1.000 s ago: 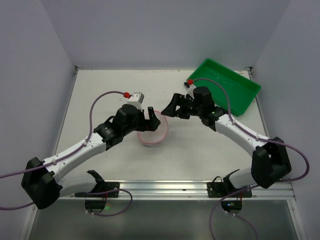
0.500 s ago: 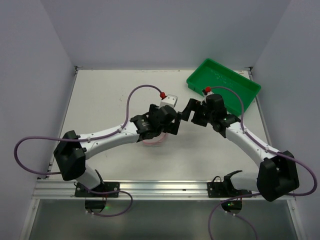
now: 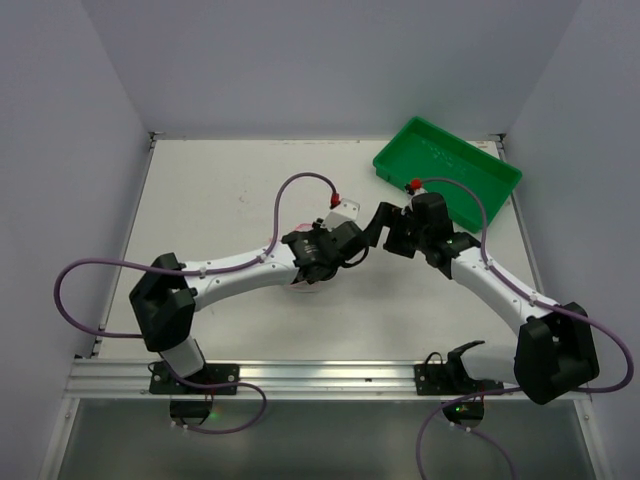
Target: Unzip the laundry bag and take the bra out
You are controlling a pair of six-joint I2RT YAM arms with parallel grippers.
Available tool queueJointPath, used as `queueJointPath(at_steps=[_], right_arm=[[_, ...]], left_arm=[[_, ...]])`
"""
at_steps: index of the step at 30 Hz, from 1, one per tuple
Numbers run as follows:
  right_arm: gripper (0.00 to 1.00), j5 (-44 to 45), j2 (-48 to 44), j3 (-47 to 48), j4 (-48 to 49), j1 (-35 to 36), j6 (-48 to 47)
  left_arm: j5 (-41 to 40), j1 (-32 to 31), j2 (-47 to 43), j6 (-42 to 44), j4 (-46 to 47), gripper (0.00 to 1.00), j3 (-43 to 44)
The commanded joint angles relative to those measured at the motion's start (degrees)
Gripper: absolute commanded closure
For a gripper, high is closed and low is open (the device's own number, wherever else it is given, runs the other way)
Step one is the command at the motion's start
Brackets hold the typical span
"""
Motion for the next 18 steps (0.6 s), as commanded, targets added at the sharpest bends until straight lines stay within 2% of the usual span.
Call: queueJointPath(at_steps=[1,3,6,14,18], right_arm=[[0.13,-1.6,-1.9,-0.6,2.5,-0.3,-0.4],[0.13,-2.7,-2.0,-0.6,3.0,-0.3,-0.9],[0.13,-4.4,-2.5,-0.6,3.9,-0.4,-2.2],[0.14,-9.9,-3.9,-1.2,8.0,0.4,-2.5],[0.14,-10.6,-3.2,-0.6,9.5,3.0,-1.5]], left_arm=[[-3.8,-0.2,-2.6,-0.5,-0.8,0.68,2.5],[-3.7,-0.2,-3.4,-0.1,-0.8,0.8,2.8],[-3.1,-0.2,-5.0,0.0,-0.9,0.87,3.7],[-0.3,0.2,-8.6,0.8,0.2,0.89,5.4],[1.1,2.4,-10.6,0.5,0.0,0.9,6.3]])
